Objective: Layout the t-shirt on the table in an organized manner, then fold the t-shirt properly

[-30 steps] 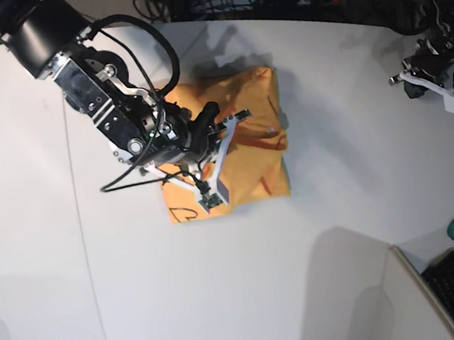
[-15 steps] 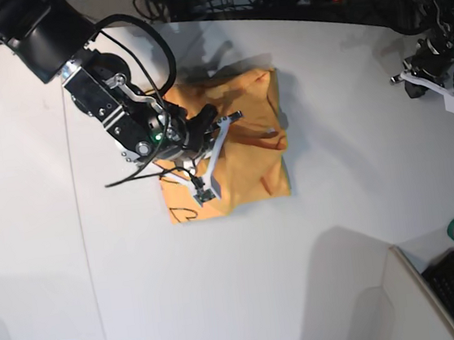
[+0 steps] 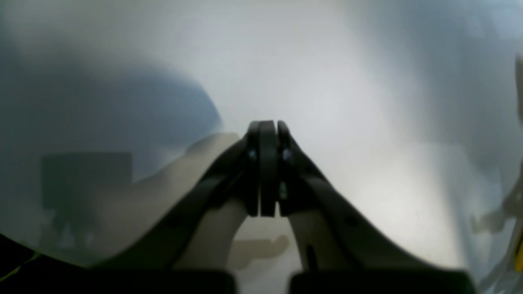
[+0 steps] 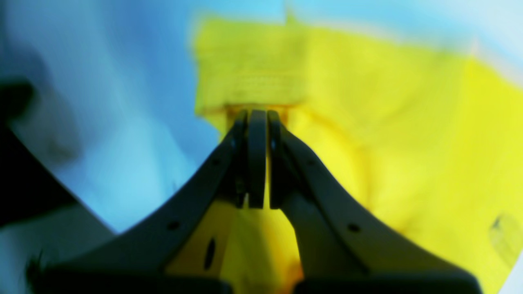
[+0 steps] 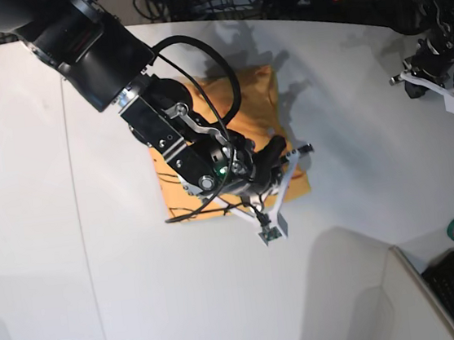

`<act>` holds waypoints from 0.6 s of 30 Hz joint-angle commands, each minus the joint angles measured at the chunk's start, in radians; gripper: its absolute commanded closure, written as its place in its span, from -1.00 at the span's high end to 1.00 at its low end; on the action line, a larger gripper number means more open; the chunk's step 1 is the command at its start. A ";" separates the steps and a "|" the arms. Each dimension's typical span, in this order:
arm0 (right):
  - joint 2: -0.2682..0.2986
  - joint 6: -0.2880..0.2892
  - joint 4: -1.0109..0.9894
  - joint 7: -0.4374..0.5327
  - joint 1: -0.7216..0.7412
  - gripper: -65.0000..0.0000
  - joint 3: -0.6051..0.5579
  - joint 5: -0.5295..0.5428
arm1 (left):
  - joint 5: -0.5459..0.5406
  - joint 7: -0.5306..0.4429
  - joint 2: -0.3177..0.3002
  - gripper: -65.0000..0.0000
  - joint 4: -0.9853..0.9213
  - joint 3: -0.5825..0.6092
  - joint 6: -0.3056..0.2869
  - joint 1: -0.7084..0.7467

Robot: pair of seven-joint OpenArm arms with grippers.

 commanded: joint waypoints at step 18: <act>0.163 -0.001 0.323 -0.225 -0.208 -1.00 -0.041 -0.007 | -0.012 -0.018 -0.019 -1.00 0.021 0.001 -0.003 -0.012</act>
